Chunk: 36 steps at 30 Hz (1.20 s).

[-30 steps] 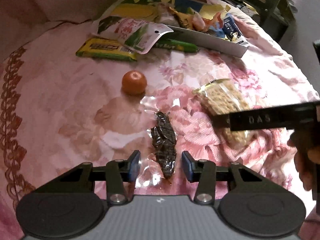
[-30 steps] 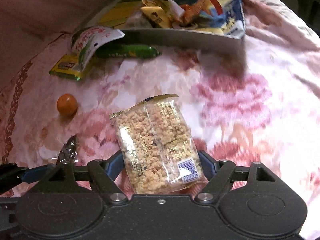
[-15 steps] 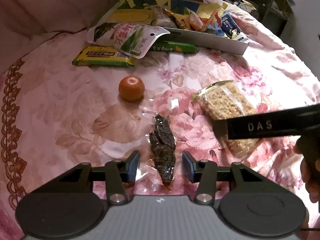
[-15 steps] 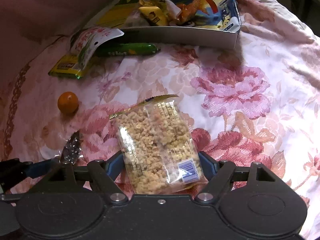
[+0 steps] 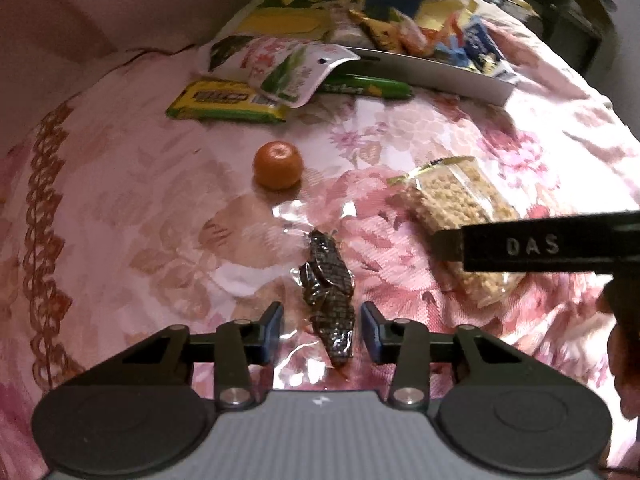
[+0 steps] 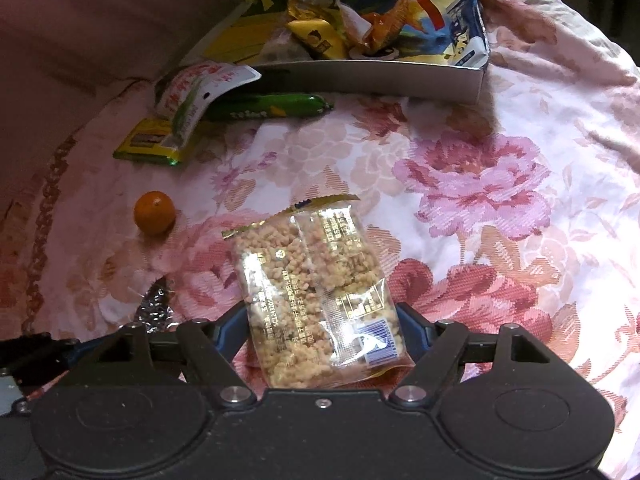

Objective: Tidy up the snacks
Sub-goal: 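Lift the fish packet and granola bar and carry both over the tin box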

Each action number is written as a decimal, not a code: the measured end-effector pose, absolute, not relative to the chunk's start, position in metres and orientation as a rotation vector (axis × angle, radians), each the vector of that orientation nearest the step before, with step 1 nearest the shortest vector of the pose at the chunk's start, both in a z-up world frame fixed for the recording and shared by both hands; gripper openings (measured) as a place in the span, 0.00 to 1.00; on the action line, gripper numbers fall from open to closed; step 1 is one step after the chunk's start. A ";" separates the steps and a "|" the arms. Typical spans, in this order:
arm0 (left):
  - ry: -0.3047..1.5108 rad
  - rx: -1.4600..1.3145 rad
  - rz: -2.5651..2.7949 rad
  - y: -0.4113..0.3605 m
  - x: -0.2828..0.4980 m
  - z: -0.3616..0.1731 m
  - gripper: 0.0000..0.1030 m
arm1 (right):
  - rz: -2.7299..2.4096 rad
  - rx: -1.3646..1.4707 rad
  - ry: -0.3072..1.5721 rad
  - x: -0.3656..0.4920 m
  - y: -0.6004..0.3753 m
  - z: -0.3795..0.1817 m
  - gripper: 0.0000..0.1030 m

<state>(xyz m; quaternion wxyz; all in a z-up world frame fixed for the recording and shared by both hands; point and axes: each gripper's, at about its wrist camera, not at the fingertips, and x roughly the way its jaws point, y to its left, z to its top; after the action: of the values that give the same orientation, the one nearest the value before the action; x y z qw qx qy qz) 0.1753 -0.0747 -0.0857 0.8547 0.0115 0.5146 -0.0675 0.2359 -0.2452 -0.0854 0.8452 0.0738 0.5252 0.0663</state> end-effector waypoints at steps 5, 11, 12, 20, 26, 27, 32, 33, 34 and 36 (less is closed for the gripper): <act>1.090 -0.033 -0.096 -0.070 0.172 -0.080 0.42 | 0.151 0.156 1.107 0.233 -0.243 -0.083 0.75; 1.057 -0.058 -0.074 -0.069 0.170 -0.066 0.40 | 0.155 0.170 1.075 0.231 -0.243 -0.076 0.75; 1.051 -0.059 -0.070 -0.069 0.170 -0.065 0.40 | 0.153 0.173 1.071 0.230 -0.243 -0.075 0.75; 0.990 -0.087 -0.043 -0.068 0.171 -0.052 0.40 | 0.129 0.199 1.013 0.229 -0.248 -0.067 0.75; 0.868 -0.125 -0.031 -0.069 0.181 -0.030 0.40 | 0.041 0.182 0.873 0.225 -0.256 -0.049 0.75; 0.848 -0.135 -0.030 -0.070 0.184 -0.026 0.40 | 0.027 0.179 0.843 0.224 -0.257 -0.045 0.75; 0.771 -0.154 -0.044 -0.074 0.209 -0.004 0.40 | -0.010 0.190 0.702 0.226 -0.265 -0.027 0.75; 0.759 -0.155 -0.050 -0.075 0.214 0.001 0.40 | -0.012 0.181 0.676 0.228 -0.266 -0.021 0.75; 0.746 -0.155 -0.055 -0.076 0.221 0.007 0.40 | -0.014 0.166 0.645 0.231 -0.266 -0.016 0.75; 0.719 -0.150 -0.067 -0.077 0.233 0.016 0.40 | -0.016 0.130 0.586 0.238 -0.266 -0.007 0.75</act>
<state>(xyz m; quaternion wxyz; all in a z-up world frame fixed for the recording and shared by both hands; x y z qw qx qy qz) 0.2330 -0.0774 0.0161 0.9328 -0.0731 0.3514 -0.0326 0.2376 -0.2663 -0.0072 0.9552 0.0641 0.2888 -0.0080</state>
